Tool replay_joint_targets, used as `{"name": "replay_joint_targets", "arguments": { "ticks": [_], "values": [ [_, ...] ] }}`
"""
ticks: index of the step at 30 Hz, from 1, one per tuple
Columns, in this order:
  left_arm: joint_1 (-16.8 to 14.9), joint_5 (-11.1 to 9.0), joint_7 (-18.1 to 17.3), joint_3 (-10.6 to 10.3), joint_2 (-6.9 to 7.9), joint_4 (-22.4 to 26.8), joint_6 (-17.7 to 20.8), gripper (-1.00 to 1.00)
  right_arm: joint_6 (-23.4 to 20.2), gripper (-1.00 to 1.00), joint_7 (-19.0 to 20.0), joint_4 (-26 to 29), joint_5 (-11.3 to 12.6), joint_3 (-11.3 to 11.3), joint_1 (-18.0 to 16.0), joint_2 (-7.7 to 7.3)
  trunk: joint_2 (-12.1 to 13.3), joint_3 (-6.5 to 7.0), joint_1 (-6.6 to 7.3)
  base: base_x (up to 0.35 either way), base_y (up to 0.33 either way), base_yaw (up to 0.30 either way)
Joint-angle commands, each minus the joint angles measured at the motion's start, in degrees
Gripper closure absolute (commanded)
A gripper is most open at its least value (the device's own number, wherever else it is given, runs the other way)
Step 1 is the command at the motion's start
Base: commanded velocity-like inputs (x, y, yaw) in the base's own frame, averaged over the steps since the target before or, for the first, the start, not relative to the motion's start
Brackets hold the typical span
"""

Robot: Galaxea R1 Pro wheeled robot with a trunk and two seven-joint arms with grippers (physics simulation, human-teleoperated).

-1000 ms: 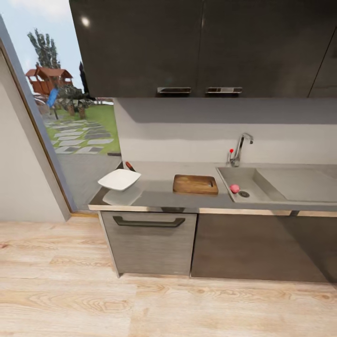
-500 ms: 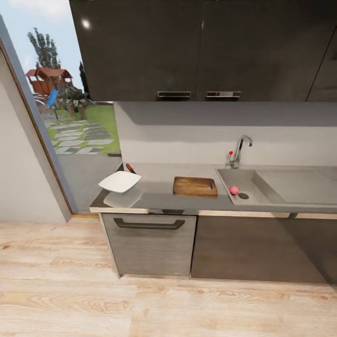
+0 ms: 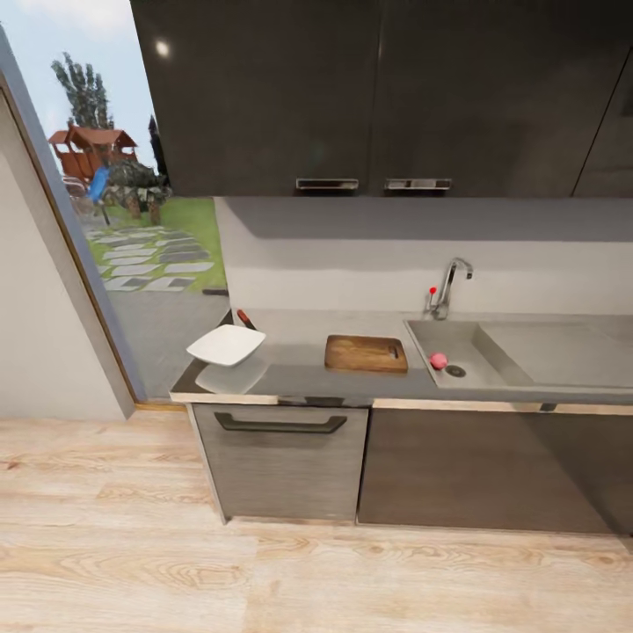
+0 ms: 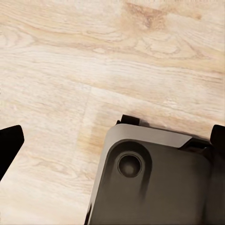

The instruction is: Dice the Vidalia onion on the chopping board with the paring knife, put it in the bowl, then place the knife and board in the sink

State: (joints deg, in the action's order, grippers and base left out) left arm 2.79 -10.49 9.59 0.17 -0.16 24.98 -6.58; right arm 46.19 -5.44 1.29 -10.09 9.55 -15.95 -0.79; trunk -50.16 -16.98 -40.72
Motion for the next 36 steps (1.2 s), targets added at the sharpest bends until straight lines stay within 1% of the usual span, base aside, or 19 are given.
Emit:
{"name": "replay_joint_targets", "arguments": {
  "ticks": [1,30,32,33,36],
  "values": [
    [0.0,-0.4,0.1,0.0,-0.02,0.1,-0.1,-1.0,0.1,-1.0,-0.4,-0.1,-0.6,0.2,0.0,0.0,0.4,0.13,0.22,0.0,0.0,0.0],
    [0.0,-0.4,0.1,0.0,-0.09,-0.1,-0.1,-1.0,0.1,-1.0,-0.4,-0.1,-0.6,0.2,0.0,0.05,12.0,5.33,6.59,0.0,0.0,0.0],
    [0.0,-0.4,0.1,0.0,-0.08,-0.1,-0.1,-1.0,0.1,-1.0,-0.4,-0.1,-0.6,0.2,0.0,0.41,12.8,5.69,7.03,0.0,0.0,0.0],
    [0.0,-0.4,0.1,0.0,-0.09,-0.1,-0.1,-1.0,0.1,-1.0,-0.4,0.0,-0.6,0.2,0.0,0.98,13.2,5.87,7.24,0.0,0.0,0.0],
    [0.0,-0.4,0.1,0.0,-0.1,-0.1,-0.1,-1.0,0.1,-1.0,-0.4,0.0,-0.6,0.2,0.0,2.08,14.4,6.41,7.9,0.0,0.0,0.0]
  ]
}}
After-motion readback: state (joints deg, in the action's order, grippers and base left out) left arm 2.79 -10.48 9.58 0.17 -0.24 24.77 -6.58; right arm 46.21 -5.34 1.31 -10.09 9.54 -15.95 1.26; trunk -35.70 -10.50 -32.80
